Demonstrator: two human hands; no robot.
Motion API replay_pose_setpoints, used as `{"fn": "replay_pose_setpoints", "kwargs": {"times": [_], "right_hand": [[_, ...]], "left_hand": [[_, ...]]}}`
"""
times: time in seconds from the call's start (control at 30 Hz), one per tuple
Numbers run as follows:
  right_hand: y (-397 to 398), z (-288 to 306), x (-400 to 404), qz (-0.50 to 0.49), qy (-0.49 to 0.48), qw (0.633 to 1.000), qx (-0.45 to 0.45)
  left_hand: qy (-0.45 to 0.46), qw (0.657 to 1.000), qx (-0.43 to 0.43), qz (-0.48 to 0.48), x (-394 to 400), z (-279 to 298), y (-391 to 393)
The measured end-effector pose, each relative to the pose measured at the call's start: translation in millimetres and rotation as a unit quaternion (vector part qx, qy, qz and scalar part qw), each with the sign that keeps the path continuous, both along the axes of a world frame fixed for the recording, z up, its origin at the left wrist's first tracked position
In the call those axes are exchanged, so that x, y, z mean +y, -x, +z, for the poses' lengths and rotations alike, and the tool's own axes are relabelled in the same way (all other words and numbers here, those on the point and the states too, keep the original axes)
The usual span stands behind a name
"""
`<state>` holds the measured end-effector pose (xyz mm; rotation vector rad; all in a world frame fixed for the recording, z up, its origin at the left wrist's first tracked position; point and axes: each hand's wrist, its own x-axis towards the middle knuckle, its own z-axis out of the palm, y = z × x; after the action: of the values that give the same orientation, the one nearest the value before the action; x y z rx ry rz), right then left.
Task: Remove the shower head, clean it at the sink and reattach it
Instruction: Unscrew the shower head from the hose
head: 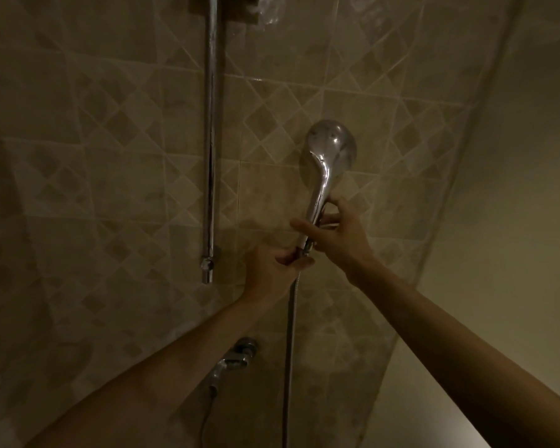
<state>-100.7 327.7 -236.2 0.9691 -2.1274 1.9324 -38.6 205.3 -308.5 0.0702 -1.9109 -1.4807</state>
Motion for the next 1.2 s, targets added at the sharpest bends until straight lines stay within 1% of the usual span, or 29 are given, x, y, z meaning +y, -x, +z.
{"fn": "replay_pose_setpoints", "kwargs": {"times": [0.03, 0.1, 0.23, 0.3, 0.4, 0.47, 0.5, 0.57, 0.63, 0.67, 0.77, 0.8, 0.87, 0.97, 1.07, 1.1, 1.2], "right_hand": [[2.6, -0.6, -1.1, -0.009, -0.003, 1.0, -0.002], [6.8, -3.1, -1.6, 0.01, 0.019, 1.0, -0.022], [9.9, -11.8, 0.3, 0.12, 0.098, 0.985, -0.078], [10.8, -14.6, -2.4, 0.107, 0.073, 0.99, -0.058], [6.6, -13.7, -10.5, 0.029, 0.003, 1.0, -0.004], [6.7, -14.0, -13.2, -0.014, -0.015, 1.0, 0.01], [7.4, -14.1, -12.9, -0.011, -0.01, 1.0, 0.002], [10.1, -16.0, -10.4, 0.055, 0.028, 0.997, -0.051], [11.5, -18.2, -8.6, 0.129, 0.067, 0.984, -0.103], [11.3, -18.5, -8.9, 0.134, 0.068, 0.983, -0.105], [6.5, -17.1, -14.8, 0.074, 0.048, 0.994, -0.068], [5.1, -16.9, -16.5, 0.053, 0.038, 0.997, -0.051], [4.1, -18.8, -16.3, 0.026, 0.019, 0.999, -0.023], [5.4, -19.4, -8.7, 0.046, 0.009, 0.999, -0.017], [4.4, -17.7, -1.4, 0.1, 0.039, 0.993, -0.053], [2.9, -16.7, 0.0, 0.103, 0.043, 0.992, -0.062], [-2.2, -14.8, -0.8, 0.069, 0.023, 0.996, -0.056]], "left_hand": [[0.005, 1.0, 0.002, 0.003, -0.6, -0.9, -0.6], [0.016, 1.0, 0.006, 0.013, -3.2, -1.1, -2.2], [0.009, 1.0, -0.003, 0.013, -8.5, 1.9, -3.4], [0.012, 1.0, -0.005, 0.017, -9.9, -0.2, -1.9], [-0.013, 0.999, -0.02, 0.031, -11.0, -4.6, -1.6], [0.002, 0.999, -0.02, 0.03, -10.6, -6.6, -2.7], [0.014, 0.999, -0.015, 0.03, -10.5, -6.5, -4.0], [0.024, 0.999, -0.011, 0.029, -11.1, -5.2, -6.3], [0.014, 1.0, -0.011, 0.025, -13.2, -3.0, -6.3], [0.01, 1.0, -0.012, 0.025, -13.5, -2.0, -6.5], [0.004, 0.999, -0.023, 0.037, -12.1, -1.4, -6.4], [-0.005, 0.999, -0.02, 0.029, -11.3, -1.7, -6.5], [0.005, 1.0, -0.003, 0.016, -10.3, -3.8, -6.6], [0.026, 0.999, 0.014, 0.023, -10.8, -7.7, -4.0], [0.018, 1.0, 0.015, 0.018, -10.5, -8.1, -1.0], [0.023, 0.999, 0.017, 0.018, -8.9, -8.7, 0.0], [0.014, 0.999, 0.008, 0.029, -1.0, -10.0, 0.0]]}}
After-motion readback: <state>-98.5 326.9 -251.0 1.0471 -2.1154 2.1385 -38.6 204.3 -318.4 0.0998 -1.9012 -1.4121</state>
